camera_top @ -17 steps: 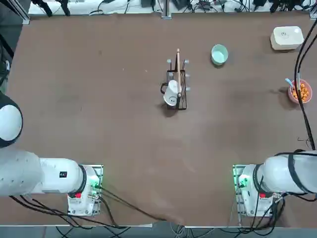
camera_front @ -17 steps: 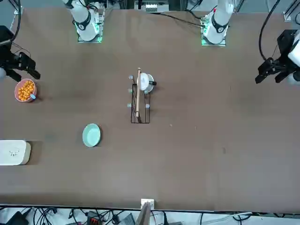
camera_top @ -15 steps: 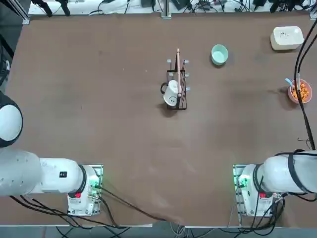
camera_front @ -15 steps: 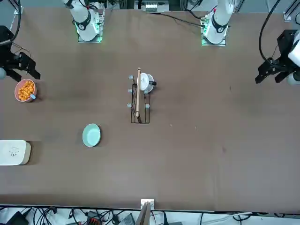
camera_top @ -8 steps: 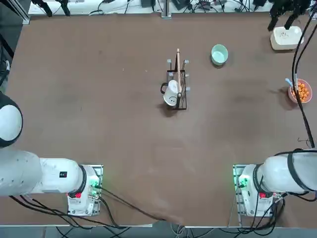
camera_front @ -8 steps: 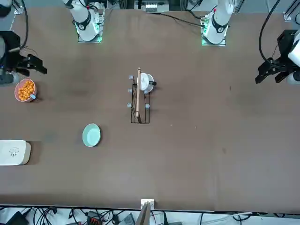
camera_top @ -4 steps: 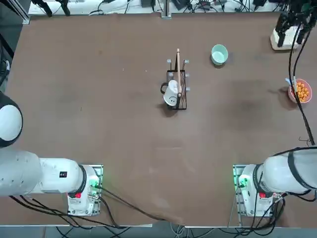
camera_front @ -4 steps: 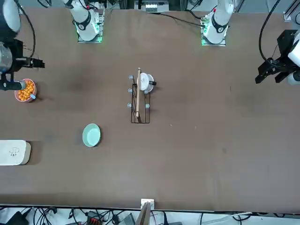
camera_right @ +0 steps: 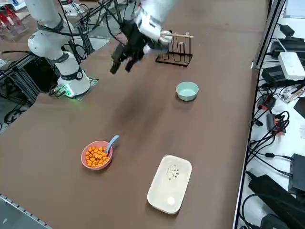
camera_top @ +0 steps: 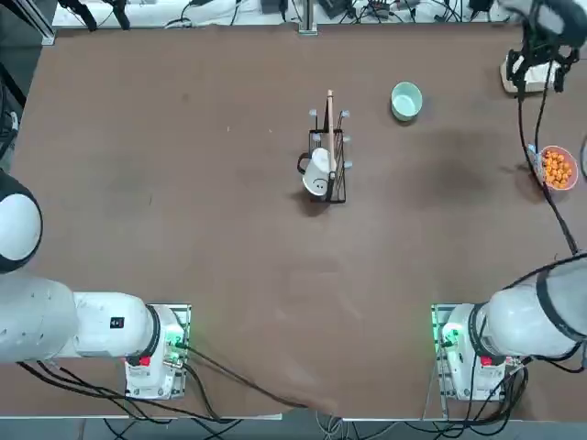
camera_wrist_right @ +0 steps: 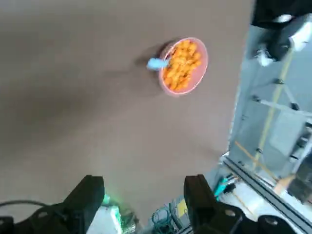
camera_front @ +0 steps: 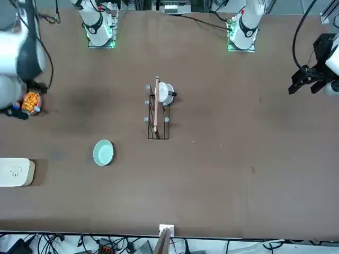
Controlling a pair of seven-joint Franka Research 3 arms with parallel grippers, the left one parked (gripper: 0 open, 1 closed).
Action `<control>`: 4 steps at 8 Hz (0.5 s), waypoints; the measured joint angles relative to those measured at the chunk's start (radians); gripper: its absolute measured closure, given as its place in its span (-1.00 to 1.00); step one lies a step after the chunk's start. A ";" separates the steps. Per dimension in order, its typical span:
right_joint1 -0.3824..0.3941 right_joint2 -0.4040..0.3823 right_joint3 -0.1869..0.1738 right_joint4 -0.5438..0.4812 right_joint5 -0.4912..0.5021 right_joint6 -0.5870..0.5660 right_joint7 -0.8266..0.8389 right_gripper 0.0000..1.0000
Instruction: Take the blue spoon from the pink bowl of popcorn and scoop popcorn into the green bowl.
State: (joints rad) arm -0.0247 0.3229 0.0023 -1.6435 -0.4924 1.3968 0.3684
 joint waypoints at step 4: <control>-0.034 0.203 -0.008 -0.059 -0.226 0.213 0.211 -1.00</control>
State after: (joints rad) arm -0.0584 0.5261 -0.0060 -1.7029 -0.7182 1.6094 0.5795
